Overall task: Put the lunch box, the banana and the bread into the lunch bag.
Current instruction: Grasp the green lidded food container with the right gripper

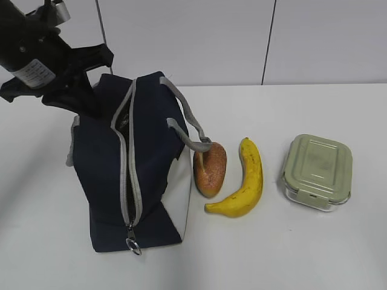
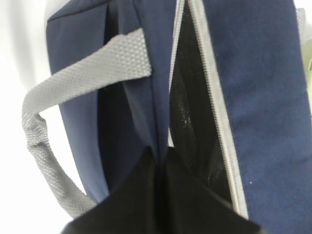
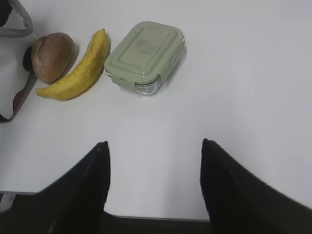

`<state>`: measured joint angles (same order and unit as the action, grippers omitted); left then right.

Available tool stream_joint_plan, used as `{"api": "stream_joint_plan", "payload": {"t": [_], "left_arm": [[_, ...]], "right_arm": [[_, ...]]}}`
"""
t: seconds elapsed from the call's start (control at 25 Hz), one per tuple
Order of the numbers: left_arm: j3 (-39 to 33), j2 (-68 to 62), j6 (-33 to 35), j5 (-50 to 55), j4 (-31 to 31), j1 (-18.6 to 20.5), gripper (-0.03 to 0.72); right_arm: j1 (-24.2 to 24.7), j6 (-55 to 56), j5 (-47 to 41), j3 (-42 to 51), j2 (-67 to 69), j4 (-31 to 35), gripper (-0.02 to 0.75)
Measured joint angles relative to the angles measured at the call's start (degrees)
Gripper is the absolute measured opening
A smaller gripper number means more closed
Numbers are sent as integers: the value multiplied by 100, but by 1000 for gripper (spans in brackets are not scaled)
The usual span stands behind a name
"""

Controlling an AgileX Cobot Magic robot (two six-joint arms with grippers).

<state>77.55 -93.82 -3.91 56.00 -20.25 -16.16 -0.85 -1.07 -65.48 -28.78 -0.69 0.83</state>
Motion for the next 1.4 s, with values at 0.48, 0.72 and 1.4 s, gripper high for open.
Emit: {"api": "stream_joint_plan", "payload": {"t": [0.48,0.72,1.4], "left_arm": [[0,0,0,-16,41,0,-3],[0,0,0,-16,46,0,-3],[0,0,0,-16,53,0,-3]], "right_arm": [[-44,4,1318,-86,3293,637,438],[-44,-1198,2348,-125,4779,2101,438],[1346,-3865,2681,-912,7606,4534,438]]}}
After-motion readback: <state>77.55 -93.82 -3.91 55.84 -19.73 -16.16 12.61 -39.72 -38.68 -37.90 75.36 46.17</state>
